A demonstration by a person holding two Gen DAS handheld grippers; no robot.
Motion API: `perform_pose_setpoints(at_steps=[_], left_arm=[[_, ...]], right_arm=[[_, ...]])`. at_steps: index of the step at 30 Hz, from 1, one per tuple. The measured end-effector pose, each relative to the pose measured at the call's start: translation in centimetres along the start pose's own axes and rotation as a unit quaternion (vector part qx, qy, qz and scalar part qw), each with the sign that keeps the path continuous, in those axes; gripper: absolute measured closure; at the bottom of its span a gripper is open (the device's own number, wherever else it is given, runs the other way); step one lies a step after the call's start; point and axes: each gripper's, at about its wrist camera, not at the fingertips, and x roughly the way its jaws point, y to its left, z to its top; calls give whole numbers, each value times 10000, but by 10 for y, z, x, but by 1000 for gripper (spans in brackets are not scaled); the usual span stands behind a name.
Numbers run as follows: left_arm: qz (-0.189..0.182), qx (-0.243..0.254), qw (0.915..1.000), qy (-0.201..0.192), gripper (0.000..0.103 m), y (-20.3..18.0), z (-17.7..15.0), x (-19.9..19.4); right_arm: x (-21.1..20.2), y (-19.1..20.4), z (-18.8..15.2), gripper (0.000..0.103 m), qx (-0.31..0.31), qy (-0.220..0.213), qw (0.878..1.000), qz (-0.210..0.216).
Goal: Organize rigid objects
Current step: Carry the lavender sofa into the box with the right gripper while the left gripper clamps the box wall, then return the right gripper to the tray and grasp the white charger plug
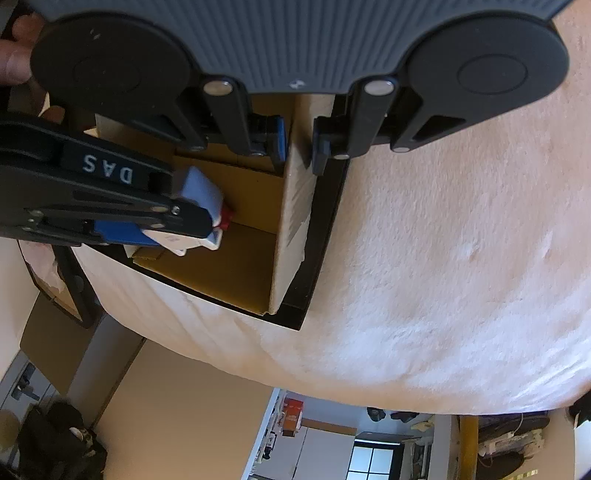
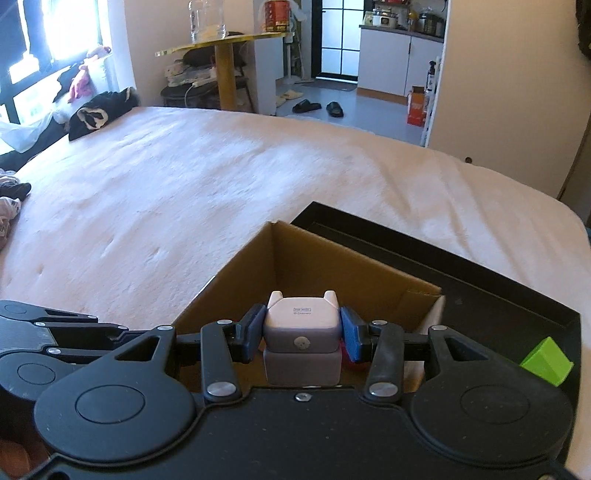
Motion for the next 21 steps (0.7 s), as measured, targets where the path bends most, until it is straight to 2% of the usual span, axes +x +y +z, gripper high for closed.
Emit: perform_pose_setpoints(at_steps=[5,7,14,21], left_arm=[[0,-47,10000,9,91,1,2,1],[27,-20,10000,15,91,-1,1,0],[92,-8,9999,70,91,-3,4,0],[251,143,9995,147,87,-11,9,-5]], right_arm=[[1,4,6,58,-109,-212,9997,7],[0,2,8,55,-62,-246,9997,-45],[-23,-21,0,53,551,-155,9983,74],[-50,-48,-19,44,1049,-180,9943,-17]])
